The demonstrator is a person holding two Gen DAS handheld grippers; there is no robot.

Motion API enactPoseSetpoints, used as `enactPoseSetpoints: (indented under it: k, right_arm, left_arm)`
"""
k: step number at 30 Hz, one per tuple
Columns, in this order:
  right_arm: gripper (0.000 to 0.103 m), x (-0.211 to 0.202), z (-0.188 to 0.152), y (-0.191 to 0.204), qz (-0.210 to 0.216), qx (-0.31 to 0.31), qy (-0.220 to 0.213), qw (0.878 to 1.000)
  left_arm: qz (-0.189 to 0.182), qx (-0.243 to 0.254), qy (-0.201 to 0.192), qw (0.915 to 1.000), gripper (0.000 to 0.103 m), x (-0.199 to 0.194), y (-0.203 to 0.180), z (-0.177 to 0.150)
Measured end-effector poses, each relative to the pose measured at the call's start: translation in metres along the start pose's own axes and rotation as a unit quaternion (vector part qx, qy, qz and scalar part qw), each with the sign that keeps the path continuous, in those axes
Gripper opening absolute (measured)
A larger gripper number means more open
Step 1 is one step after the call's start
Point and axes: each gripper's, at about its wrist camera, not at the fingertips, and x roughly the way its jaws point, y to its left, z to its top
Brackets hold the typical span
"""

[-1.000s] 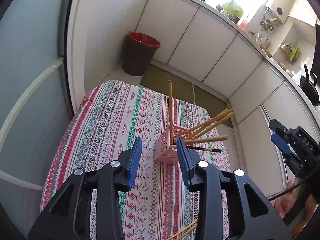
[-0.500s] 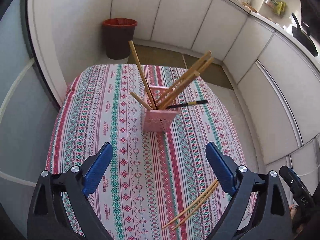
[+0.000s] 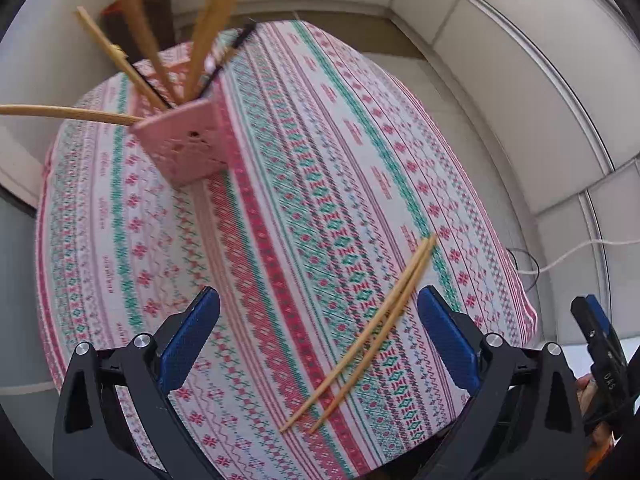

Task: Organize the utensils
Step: 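Move both open tools to the last two chopsticks on the cloth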

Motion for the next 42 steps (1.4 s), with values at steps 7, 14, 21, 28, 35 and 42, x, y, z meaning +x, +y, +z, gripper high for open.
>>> enactPoseSetpoints:
  k: [7,14,21,28,35,42]
  right_arm:
    - [0.096,0.000,-0.003,-0.008,0.021,0.004,0.005,1.000]
    - [0.096,0.007,-0.001,-0.022,0.028,0.034,0.024,0.999]
    - [0.096,0.019,0.001,-0.041,0.046,0.084,0.047,0.994]
    - [0.096,0.022,0.001,-0.046,0.051,0.099,0.053,0.992]
    - [0.096,0.023,0.001,-0.046,0.052,0.097,0.053,0.992]
    - [0.096,0.026,0.000,-0.047,0.049,0.100,0.060,0.992]
  left_arm:
    - [0.012,0.029,0.077,0.9966,0.095,0.057,-0.045,0.010]
    - [0.058,0.056,0.073,0.9941,0.095,0.081,-0.070,0.020]
    - [0.084,0.059,0.072,0.9921,0.093,0.095,-0.069,0.026]
    - [0.095,0.058,0.083,0.9903,0.093,0.122,-0.063,0.037]
    - [0.084,0.064,0.079,0.9912,0.067,0.139,-0.056,0.041]
    - [0.073,0.105,0.077,0.9888,0.020,0.141,-0.079,0.043]
